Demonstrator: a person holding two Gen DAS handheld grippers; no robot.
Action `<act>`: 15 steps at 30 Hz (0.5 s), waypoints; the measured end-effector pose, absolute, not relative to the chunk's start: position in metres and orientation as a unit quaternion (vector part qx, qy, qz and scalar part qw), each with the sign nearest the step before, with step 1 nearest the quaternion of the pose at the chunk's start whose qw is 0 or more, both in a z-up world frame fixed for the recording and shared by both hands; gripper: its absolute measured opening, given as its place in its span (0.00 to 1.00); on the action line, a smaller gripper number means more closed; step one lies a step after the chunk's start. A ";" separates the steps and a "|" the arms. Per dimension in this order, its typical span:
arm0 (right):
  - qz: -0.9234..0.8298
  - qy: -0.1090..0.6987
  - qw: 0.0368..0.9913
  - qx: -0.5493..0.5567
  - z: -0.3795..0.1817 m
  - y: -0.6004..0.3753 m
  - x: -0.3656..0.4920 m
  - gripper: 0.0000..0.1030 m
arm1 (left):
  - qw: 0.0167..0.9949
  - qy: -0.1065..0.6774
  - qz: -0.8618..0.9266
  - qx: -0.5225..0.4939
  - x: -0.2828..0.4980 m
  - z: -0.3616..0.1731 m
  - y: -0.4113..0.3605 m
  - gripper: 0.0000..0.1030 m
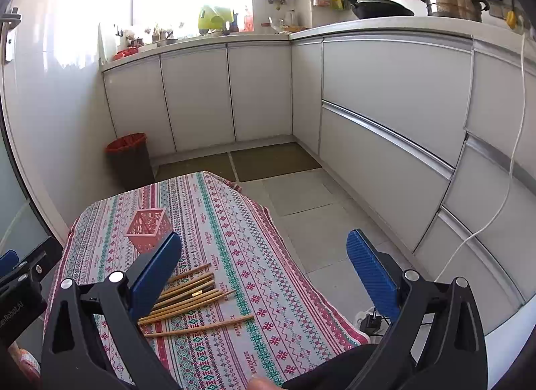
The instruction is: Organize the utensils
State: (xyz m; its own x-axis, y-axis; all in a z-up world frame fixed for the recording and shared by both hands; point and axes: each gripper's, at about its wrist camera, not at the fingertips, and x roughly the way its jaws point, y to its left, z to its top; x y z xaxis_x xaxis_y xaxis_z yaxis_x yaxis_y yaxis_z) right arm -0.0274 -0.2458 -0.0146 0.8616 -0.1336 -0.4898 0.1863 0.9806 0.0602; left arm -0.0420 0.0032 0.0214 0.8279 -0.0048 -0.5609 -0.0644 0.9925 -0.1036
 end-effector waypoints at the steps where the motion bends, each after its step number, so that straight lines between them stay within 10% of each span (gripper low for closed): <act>1: -0.082 0.250 0.963 0.054 -0.014 -0.247 -0.027 0.93 | 0.954 0.293 0.015 -0.058 -0.041 0.021 0.002 0.93; 15: -0.081 0.247 0.964 0.060 -0.008 -0.247 -0.031 0.93 | 0.956 0.287 0.016 -0.058 -0.044 0.024 0.003 0.93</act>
